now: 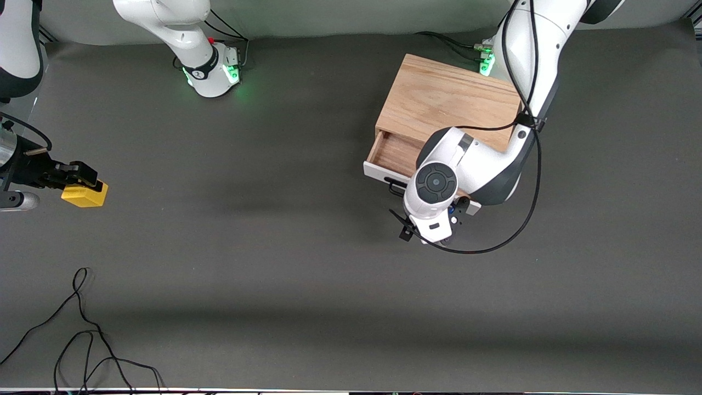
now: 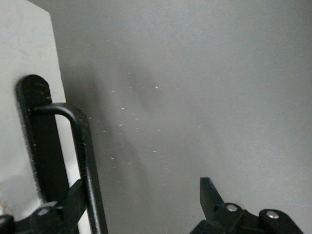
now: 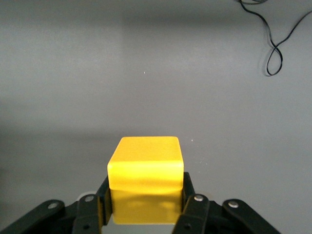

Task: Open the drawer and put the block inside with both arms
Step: 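Pull the drawer open with the left gripper while the right gripper lifts the cube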

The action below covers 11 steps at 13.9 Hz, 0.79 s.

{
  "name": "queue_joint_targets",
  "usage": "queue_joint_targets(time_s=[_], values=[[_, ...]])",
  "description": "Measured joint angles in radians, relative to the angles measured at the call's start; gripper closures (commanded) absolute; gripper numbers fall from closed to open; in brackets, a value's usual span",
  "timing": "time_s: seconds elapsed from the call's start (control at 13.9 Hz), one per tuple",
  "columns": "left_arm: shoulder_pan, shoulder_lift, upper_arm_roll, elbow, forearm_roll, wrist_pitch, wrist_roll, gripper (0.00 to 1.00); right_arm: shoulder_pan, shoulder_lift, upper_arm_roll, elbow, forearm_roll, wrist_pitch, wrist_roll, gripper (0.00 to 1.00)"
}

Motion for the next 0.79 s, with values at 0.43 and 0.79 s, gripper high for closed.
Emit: queue_joint_targets(time_s=[0.43, 0.79], values=[[0.0, 0.011, 0.002, 0.009, 0.006, 0.083, 0.0, 0.0, 0.004, 0.0, 0.0, 0.0, 0.001, -0.001, 0.014, 1.0], [0.001, 0.038, 0.007, 0.082, 0.007, 0.146, 0.001, 0.0, 0.005, 0.0, 0.001, 0.0, 0.001, -0.001, 0.014, 1.0]])
